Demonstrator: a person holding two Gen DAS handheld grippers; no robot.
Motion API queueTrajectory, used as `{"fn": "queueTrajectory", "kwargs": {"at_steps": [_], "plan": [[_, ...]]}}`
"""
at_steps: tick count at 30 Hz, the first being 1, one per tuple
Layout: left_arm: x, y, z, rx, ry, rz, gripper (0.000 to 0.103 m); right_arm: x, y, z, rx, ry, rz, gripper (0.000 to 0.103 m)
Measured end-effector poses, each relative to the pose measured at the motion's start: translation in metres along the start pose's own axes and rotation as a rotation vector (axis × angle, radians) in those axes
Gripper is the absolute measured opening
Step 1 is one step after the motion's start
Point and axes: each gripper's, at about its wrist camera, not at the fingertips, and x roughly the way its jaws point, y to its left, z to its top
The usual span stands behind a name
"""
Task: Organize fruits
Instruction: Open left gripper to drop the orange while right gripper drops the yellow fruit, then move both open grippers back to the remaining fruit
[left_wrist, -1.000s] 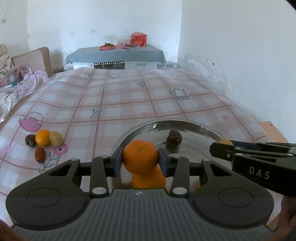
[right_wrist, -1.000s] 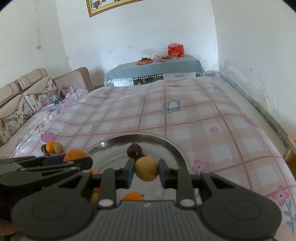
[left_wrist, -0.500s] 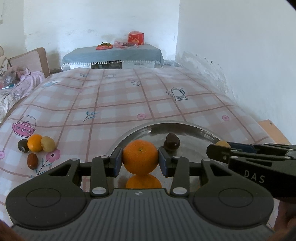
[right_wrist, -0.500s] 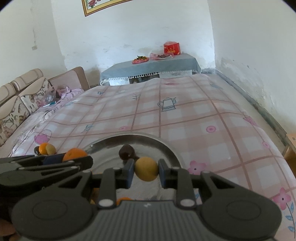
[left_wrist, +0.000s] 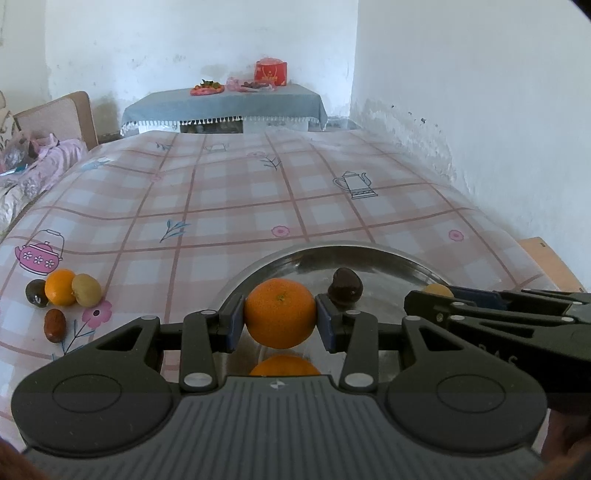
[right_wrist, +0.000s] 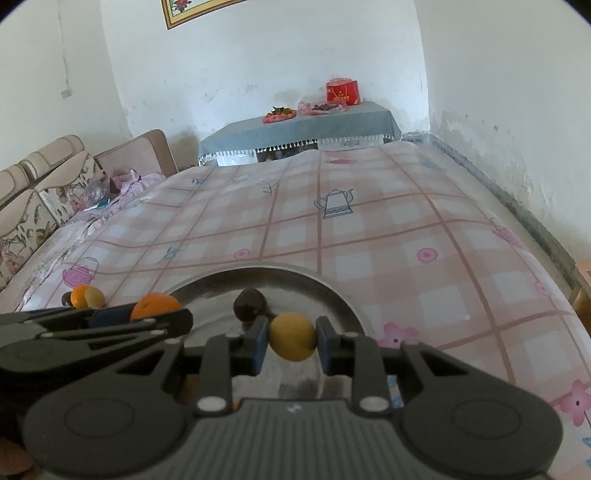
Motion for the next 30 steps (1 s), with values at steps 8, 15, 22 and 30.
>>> {"fn": "queueTrajectory", "kwargs": {"at_steps": [8,15,22,30], "plan": [[-0.003,-0.002,-0.001,0.001,-0.004,-0.015,0.051,0.002,0.000,0.001,0.001,0.001,0.001,0.026],[-0.015,0.002,-0.001,-0.010,-0.031,-0.002,0.062,-0.003,0.003,0.003,0.004,-0.024,0.006,0.033],[-0.029,0.012,-0.003,-0.042,-0.053,0.027,0.070,-0.014,0.011,0.008,-0.008,-0.057,0.012,0.043],[-0.046,0.026,-0.010,-0.075,-0.073,0.068,0.077,-0.020,0.026,0.008,-0.040,-0.066,0.031,0.049]]}}
